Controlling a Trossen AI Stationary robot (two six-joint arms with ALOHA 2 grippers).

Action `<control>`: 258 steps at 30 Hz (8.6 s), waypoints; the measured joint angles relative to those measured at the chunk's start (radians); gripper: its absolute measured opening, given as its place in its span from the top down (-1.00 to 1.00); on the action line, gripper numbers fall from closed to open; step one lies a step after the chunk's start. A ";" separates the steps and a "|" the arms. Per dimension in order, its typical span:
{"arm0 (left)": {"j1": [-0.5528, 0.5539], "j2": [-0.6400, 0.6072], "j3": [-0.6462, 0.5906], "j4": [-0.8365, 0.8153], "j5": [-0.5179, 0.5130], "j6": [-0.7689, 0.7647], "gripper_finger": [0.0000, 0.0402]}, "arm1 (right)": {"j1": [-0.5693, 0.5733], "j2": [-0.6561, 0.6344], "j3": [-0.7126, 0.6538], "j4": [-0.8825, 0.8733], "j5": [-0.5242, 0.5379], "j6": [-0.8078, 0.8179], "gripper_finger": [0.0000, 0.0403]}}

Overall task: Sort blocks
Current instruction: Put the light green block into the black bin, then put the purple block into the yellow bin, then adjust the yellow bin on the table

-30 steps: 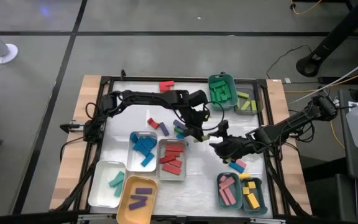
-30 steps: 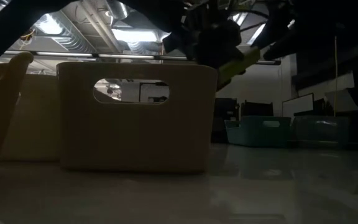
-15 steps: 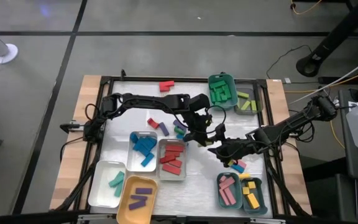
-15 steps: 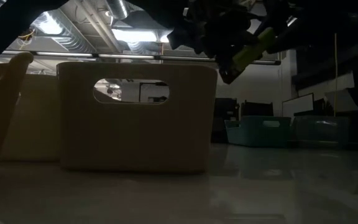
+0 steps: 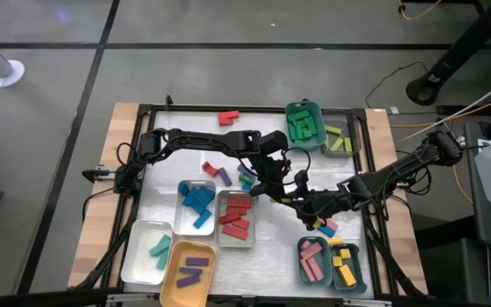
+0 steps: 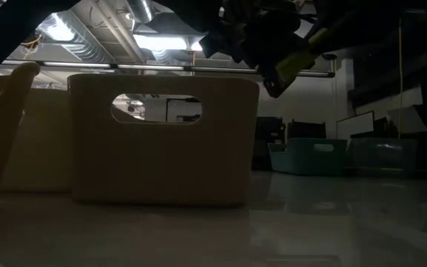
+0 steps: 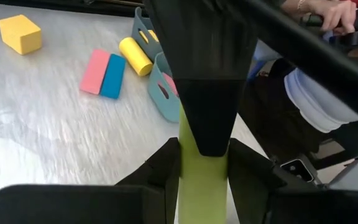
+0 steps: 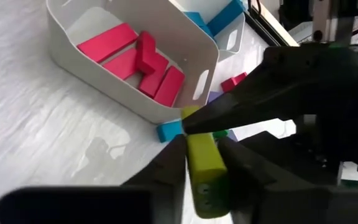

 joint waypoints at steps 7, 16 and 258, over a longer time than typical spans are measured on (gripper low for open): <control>-0.012 0.000 0.000 0.000 -0.004 0.018 0.44 | 0.001 0.000 0.000 -0.001 -0.002 -0.001 0.71; 0.020 -0.008 0.000 -0.038 -0.030 0.020 0.07 | 0.000 -0.009 0.000 -0.045 0.119 0.006 0.65; -0.629 -0.148 -0.088 -0.948 -0.784 -0.407 0.07 | -1.301 0.016 0.228 -0.801 -0.678 0.184 -0.03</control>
